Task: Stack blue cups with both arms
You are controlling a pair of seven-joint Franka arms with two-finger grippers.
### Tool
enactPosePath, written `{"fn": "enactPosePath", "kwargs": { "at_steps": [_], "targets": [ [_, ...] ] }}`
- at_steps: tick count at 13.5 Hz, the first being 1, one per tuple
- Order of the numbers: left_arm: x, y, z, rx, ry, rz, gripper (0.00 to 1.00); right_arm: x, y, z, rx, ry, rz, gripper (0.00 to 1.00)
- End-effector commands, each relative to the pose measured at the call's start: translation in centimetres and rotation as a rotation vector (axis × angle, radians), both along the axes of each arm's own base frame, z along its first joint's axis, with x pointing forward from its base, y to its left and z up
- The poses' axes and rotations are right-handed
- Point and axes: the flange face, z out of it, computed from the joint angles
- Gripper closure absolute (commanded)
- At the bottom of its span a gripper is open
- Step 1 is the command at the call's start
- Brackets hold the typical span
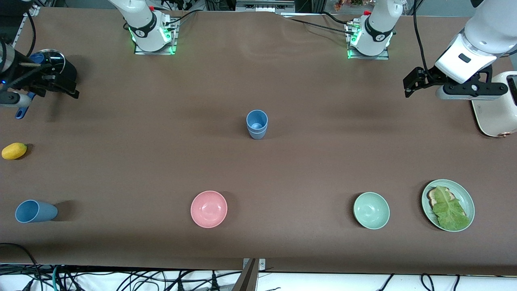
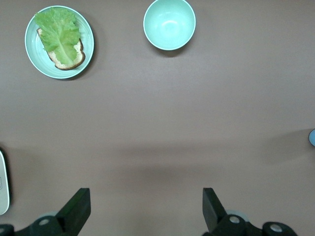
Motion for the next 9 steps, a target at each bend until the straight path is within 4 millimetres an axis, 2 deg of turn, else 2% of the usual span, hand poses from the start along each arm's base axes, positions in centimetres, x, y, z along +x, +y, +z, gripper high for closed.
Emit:
{"fn": "enactPosePath", "kwargs": {
  "at_steps": [1,9],
  "targets": [
    [0.12,-0.07,0.59,-0.002,0.007,-0.011,0.0,0.53,0.28,0.54,0.011,-0.01,0.005,0.0],
    [0.16,-0.08,0.51,-0.002,0.008,-0.011,0.0,0.43,0.3,0.3,0.013,0.004,0.0,0.0]
  ]
}}
